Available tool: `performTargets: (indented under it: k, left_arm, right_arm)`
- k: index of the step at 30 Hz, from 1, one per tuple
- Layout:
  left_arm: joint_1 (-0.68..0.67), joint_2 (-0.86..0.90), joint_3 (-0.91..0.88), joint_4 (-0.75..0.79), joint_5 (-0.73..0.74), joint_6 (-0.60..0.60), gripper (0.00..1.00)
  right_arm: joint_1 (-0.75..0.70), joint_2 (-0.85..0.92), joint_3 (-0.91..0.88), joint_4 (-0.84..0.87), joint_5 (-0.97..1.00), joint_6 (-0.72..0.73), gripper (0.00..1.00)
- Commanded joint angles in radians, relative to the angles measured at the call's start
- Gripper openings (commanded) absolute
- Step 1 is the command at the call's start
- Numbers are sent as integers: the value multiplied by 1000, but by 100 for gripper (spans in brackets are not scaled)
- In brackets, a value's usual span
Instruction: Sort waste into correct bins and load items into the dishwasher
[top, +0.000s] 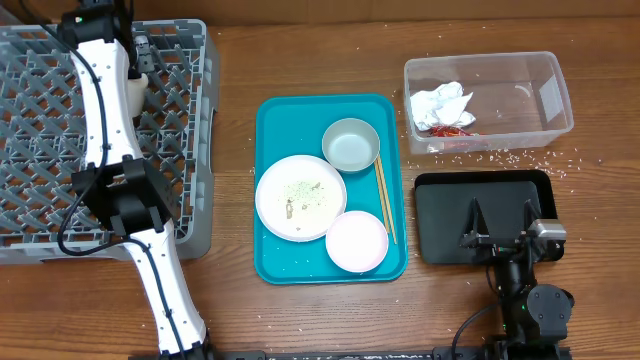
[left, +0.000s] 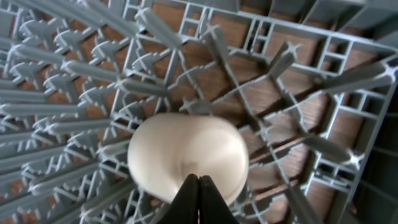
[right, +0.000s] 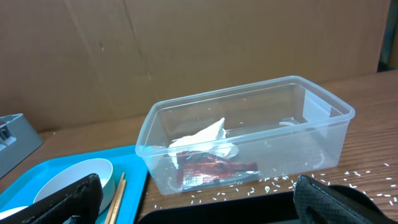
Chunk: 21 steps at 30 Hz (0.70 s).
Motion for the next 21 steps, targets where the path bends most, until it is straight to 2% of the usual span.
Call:
performTargets:
  k: [1,7,21]
  left_arm:
    - [1,23,-1,20,20,15,4]
    - [2,29,-1,44,39,11,4]
    - [49,41,-2,-8,45,8,4]
  right_arm:
    - [4,-8,-11,6,-2,-7,100]
    - [4,-8,-11,6,-2,-7,100]
    - [4,-8,-11,6,-2,-7,100]
